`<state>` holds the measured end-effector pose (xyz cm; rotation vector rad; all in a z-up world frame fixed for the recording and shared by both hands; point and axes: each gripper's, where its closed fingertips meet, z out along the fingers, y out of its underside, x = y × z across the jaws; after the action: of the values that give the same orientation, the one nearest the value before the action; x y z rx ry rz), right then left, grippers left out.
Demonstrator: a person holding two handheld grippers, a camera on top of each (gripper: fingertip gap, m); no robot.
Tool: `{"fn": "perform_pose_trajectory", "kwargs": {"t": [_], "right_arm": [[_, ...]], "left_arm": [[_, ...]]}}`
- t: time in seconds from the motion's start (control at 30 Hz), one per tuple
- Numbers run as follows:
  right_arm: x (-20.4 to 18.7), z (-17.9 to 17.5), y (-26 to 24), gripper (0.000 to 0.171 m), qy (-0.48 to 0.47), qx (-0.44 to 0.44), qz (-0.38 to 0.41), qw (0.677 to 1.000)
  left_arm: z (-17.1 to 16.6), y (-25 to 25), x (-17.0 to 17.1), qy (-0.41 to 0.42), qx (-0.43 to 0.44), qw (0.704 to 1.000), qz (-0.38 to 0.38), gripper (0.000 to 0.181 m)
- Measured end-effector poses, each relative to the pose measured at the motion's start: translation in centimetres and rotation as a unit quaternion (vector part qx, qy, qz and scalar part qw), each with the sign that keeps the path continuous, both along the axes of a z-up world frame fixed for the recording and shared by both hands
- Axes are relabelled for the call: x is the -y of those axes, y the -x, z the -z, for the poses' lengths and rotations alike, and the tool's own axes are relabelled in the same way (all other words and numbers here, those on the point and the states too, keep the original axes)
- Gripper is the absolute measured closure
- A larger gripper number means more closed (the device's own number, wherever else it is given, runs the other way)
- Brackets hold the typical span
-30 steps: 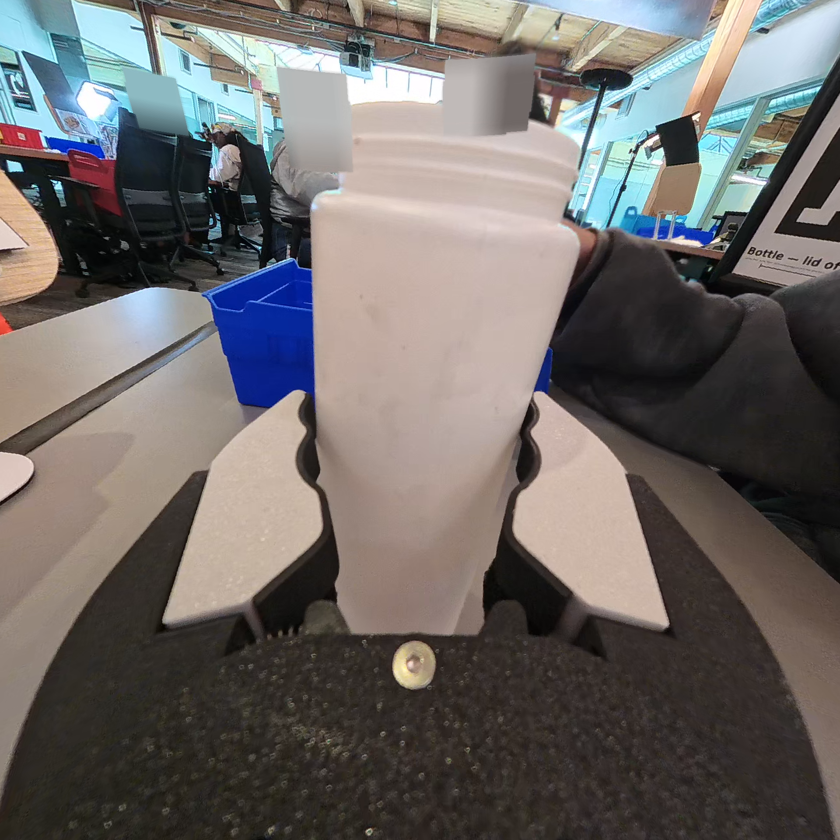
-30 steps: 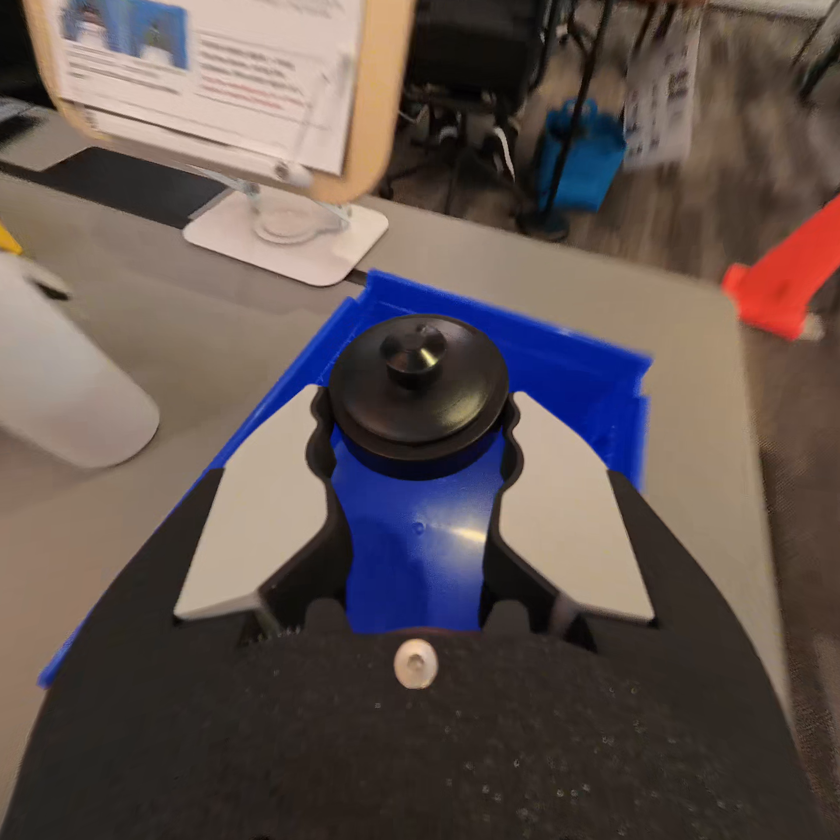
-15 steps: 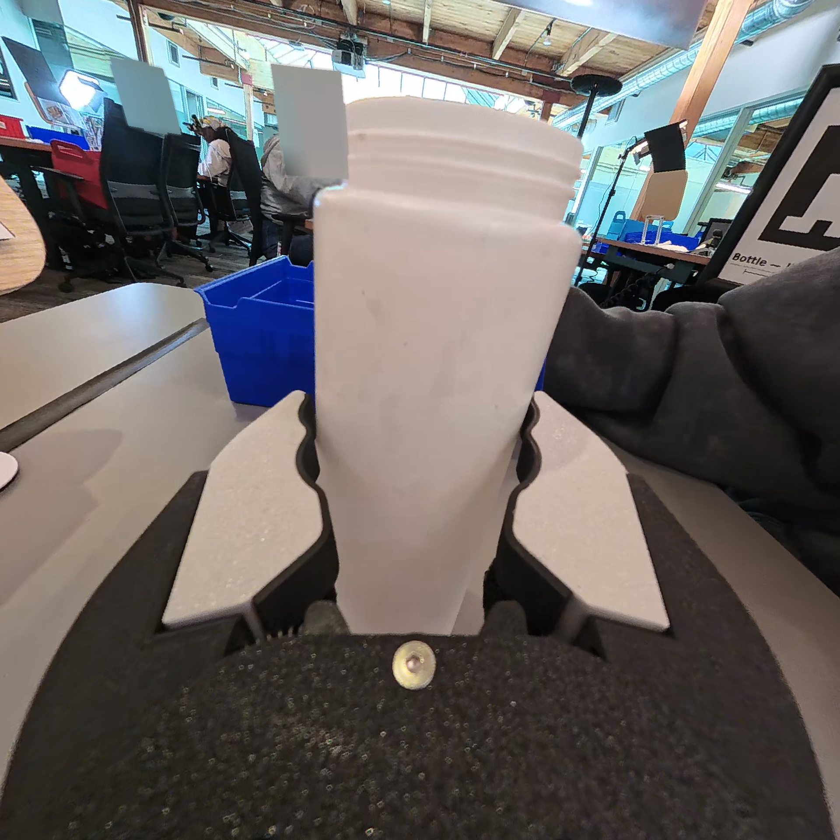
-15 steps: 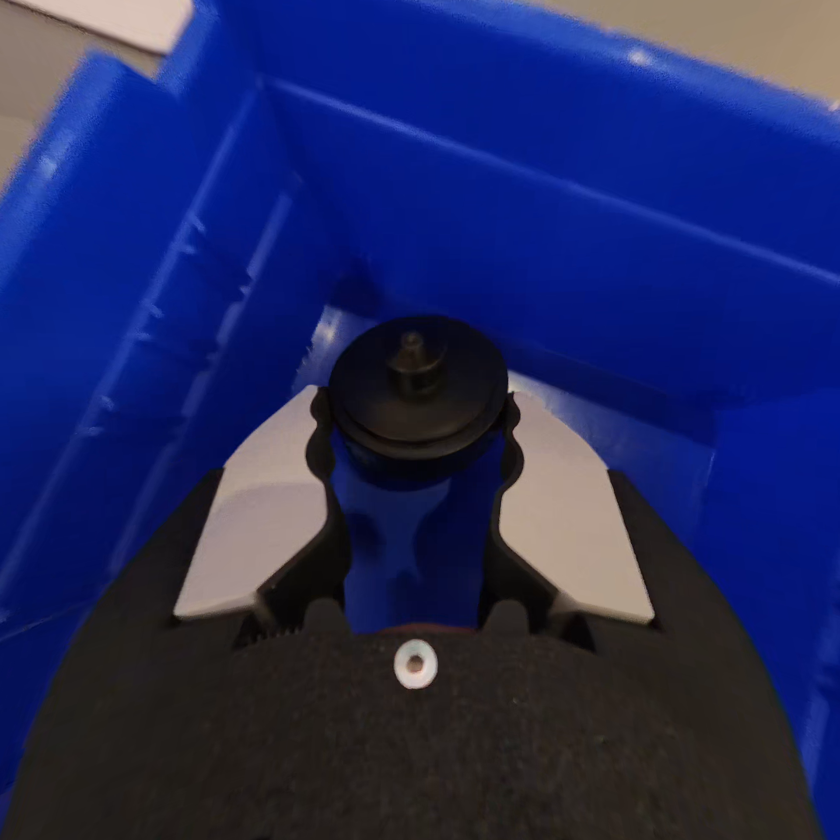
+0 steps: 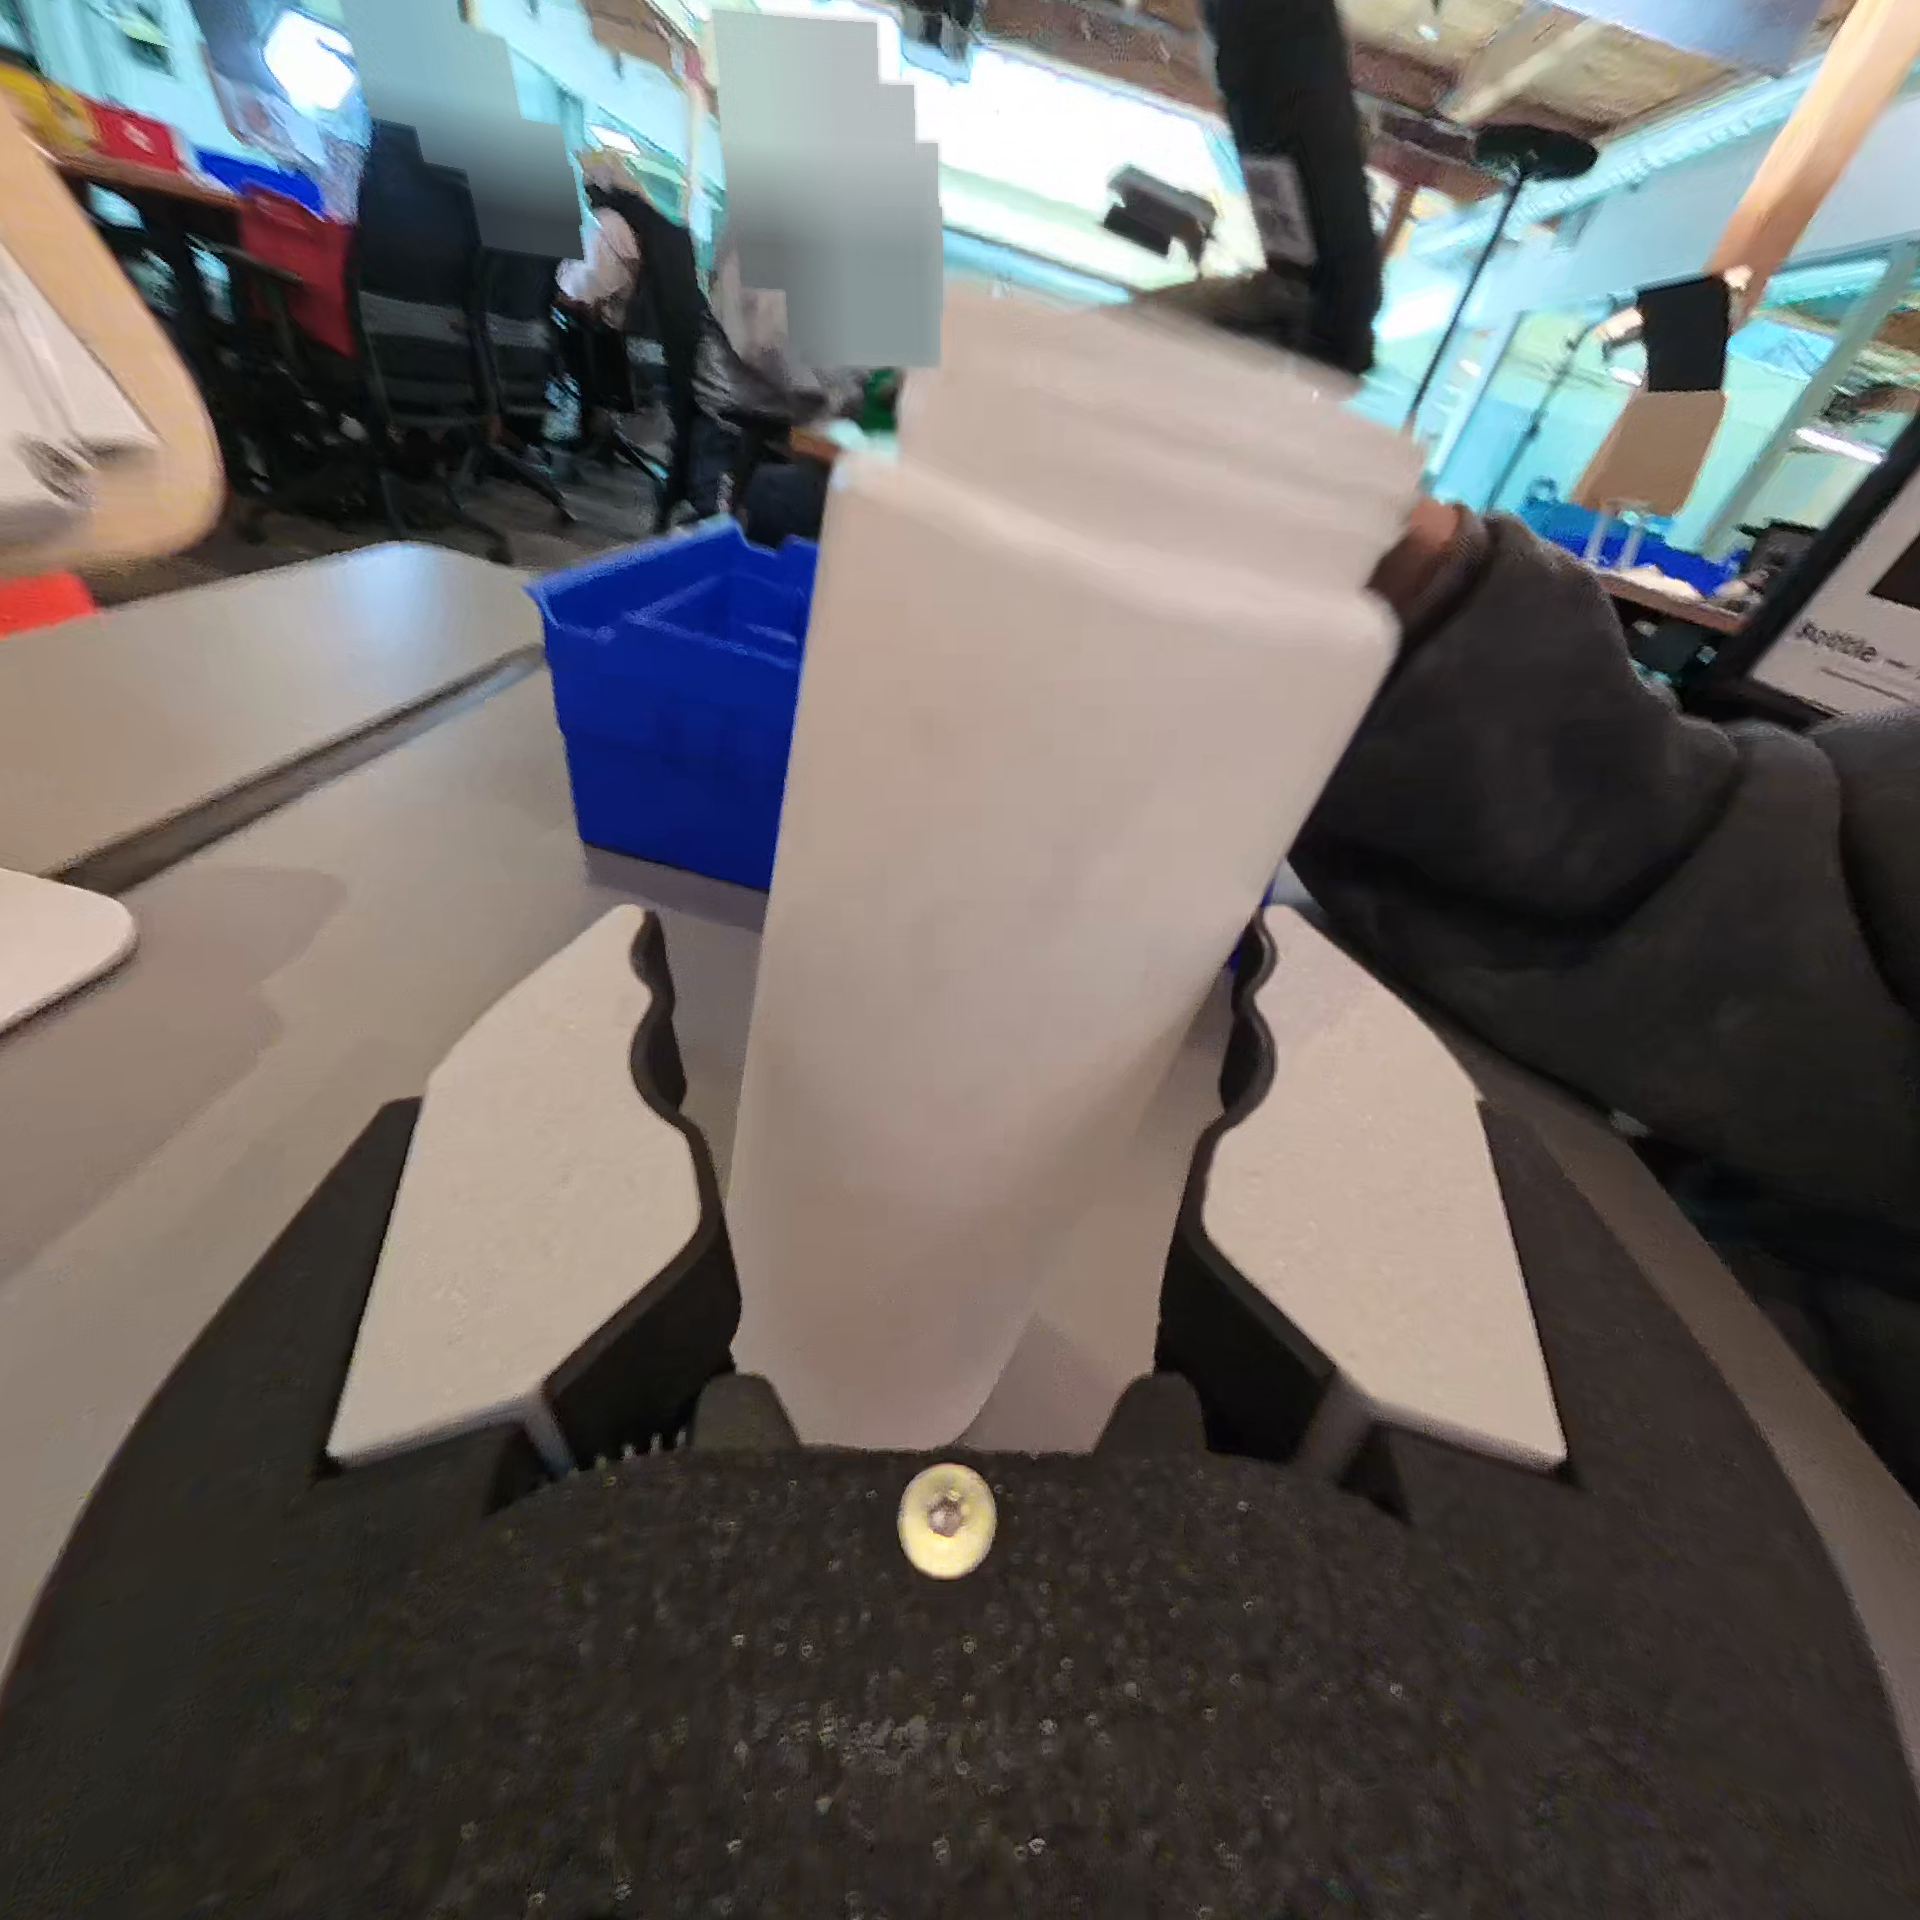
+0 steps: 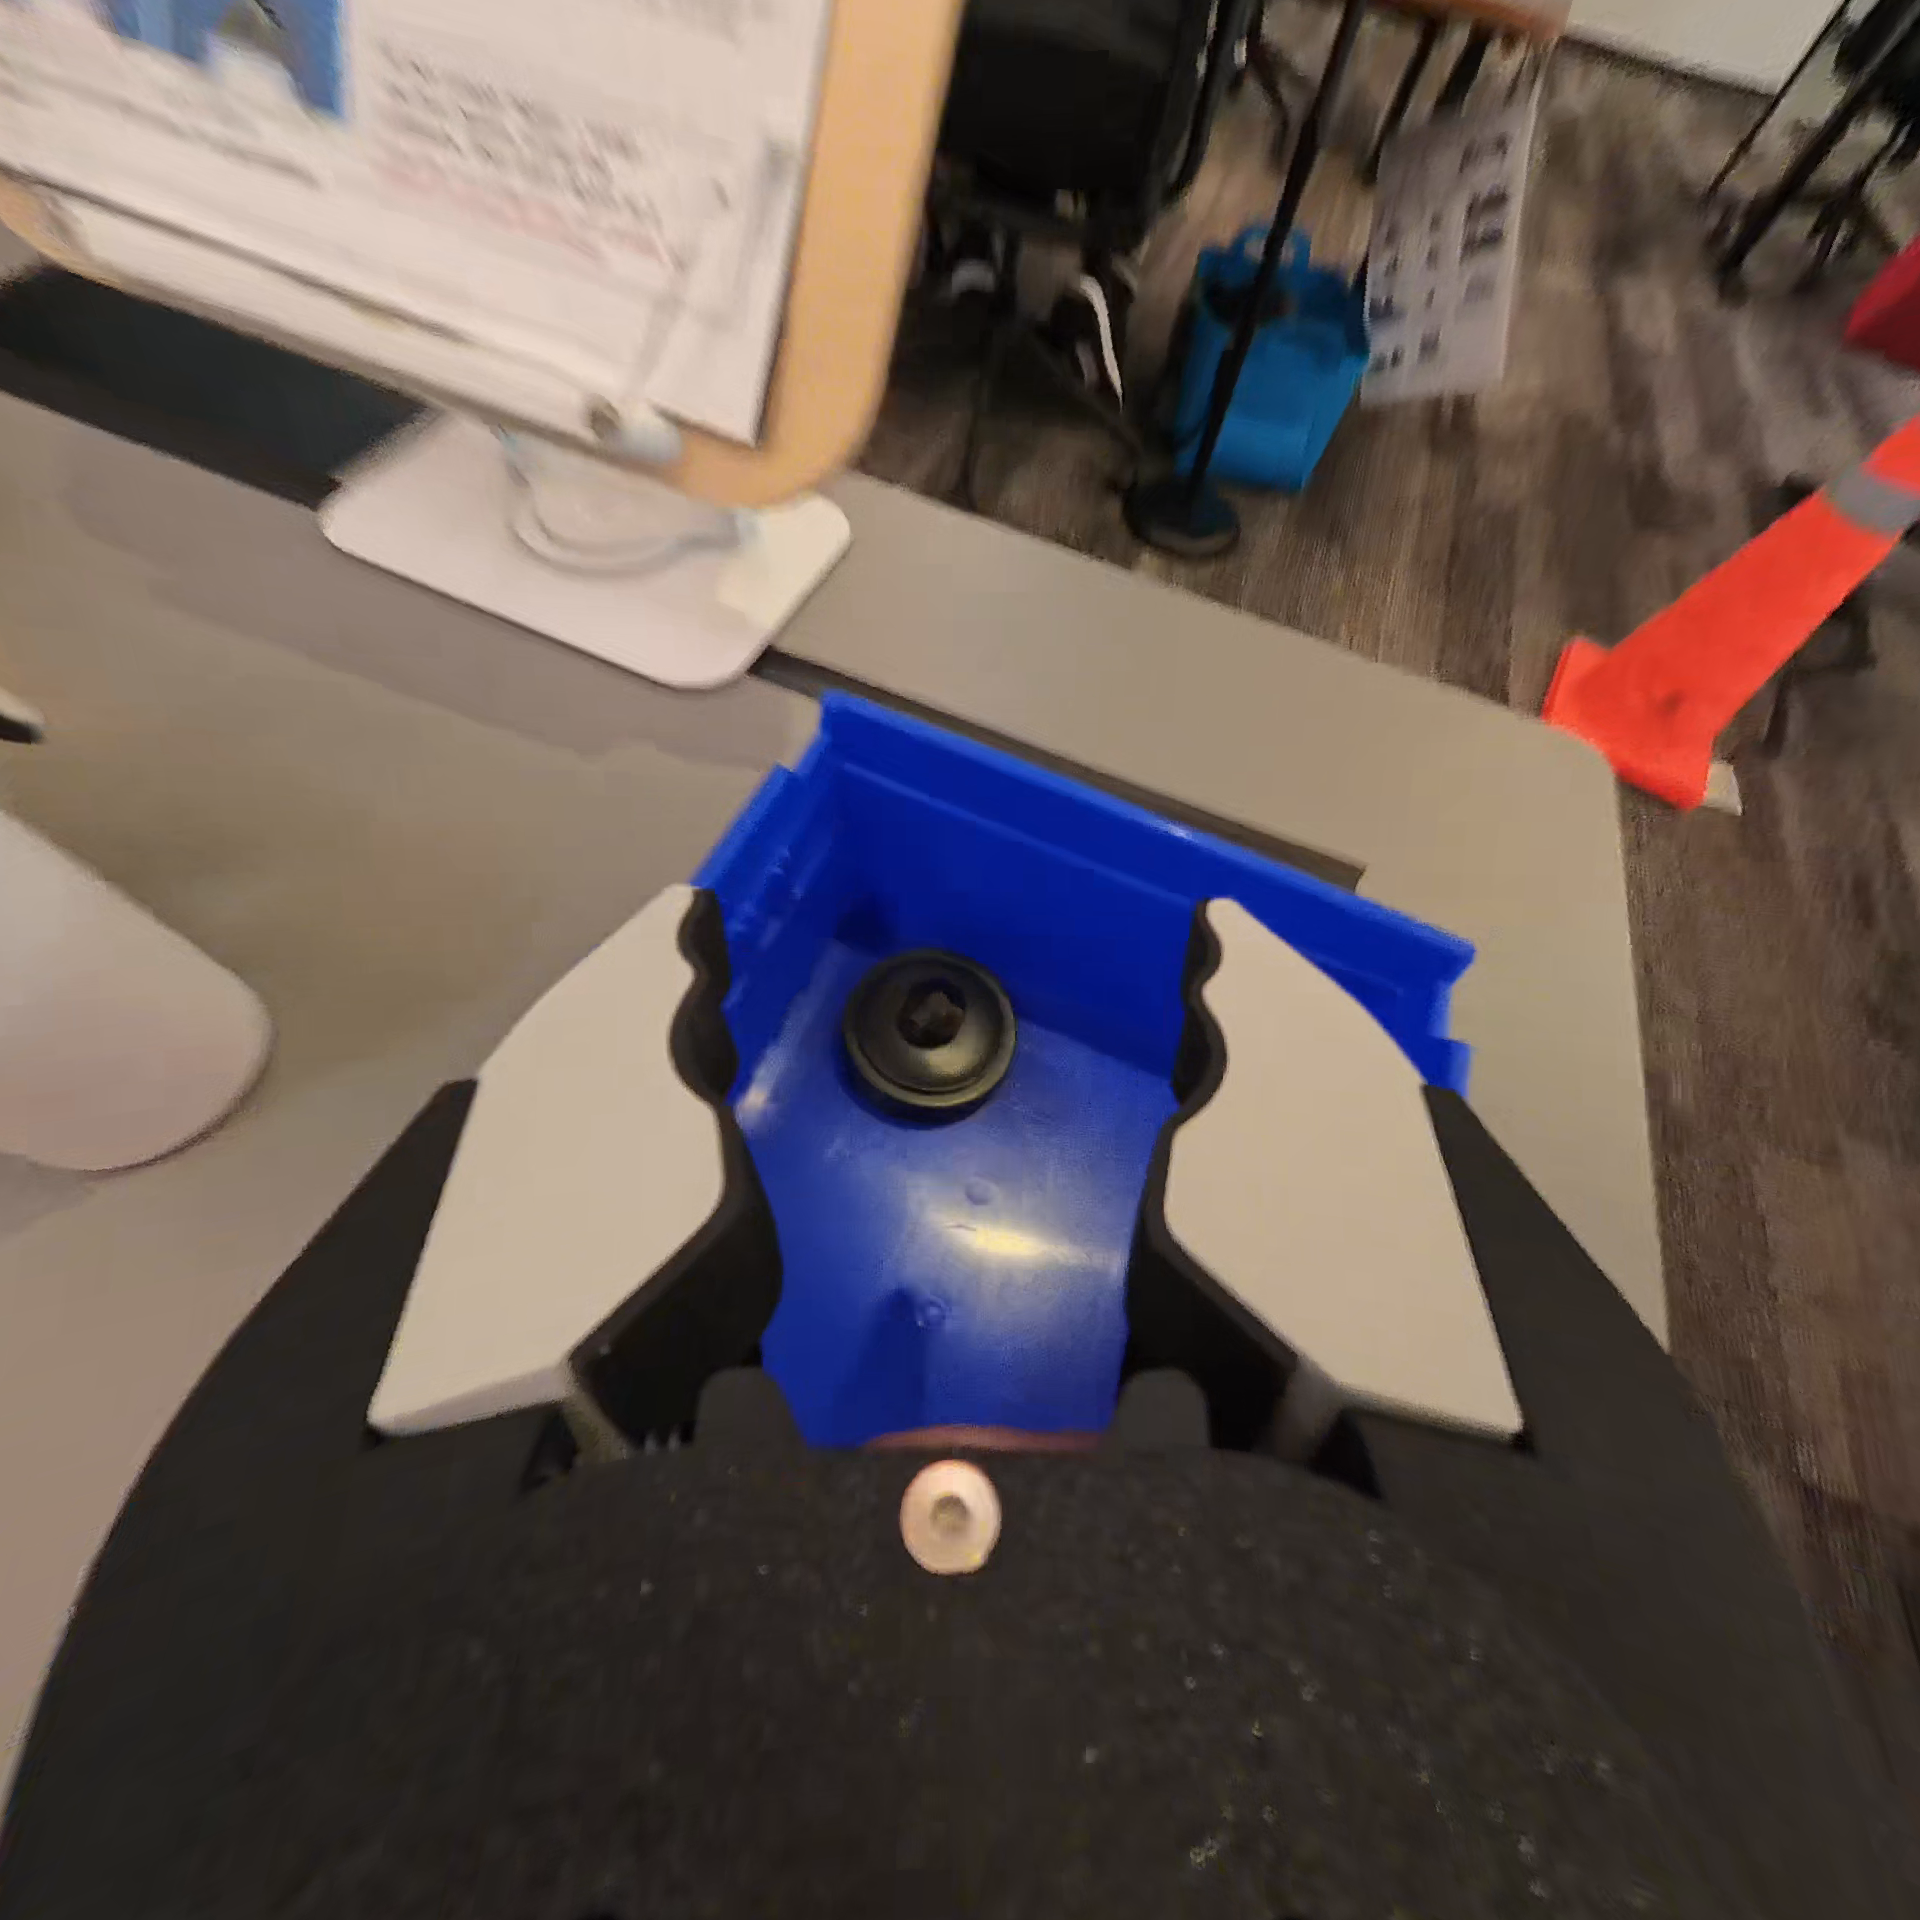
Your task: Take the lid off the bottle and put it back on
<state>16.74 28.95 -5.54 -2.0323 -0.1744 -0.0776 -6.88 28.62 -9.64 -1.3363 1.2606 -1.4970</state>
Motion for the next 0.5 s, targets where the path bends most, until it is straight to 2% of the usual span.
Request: {"fn": "perform_pose_trajectory", "kwargs": {"t": [0.13,0.2,0.27,0.3,0.37,0.43,0.5], "right_arm": [[3.5,-3.4,4.3,0.091,-0.064,-0.058,-0.083,0.993],[5.0,-4.0,7.4,0.094,-0.074,-0.107,-0.147,0.981],[5.6,-4.8,10.1,0.094,-0.093,-0.156,-0.181,0.967],[5.6,-5.2,11.4,0.093,-0.104,-0.18,-0.189,0.96],[4.7,-6.1,13.1,0.087,-0.142,-0.224,-0.147,0.953],[4.2,-6.3,14.5,0.084,-0.193,-0.262,-0.087,0.941],[4.0,-4.6,18.5,0.084,-0.177,-0.26,-0.117,0.942]], "left_arm": [[-4.8,2.4,-0.4,-0.026,0.045,0.995,-0.083,0.082],[-7.0,3.7,-0.4,-0.058,0.03,0.99,-0.128,0.084],[-9.4,5.0,0.5,-0.075,0.004,0.987,-0.14,0.084],[-10.6,5.6,1.0,-0.078,-0.005,0.985,-0.151,0.083],[-12.8,7.0,1.7,-0.061,-0.001,0.978,-0.199,0.089],[-12.5,8.9,2.8,-0.027,-0.018,0.966,-0.256,0.083],[-9.7,11.3,4.8,0.0,-0.052,0.949,-0.311,0.087]]}}
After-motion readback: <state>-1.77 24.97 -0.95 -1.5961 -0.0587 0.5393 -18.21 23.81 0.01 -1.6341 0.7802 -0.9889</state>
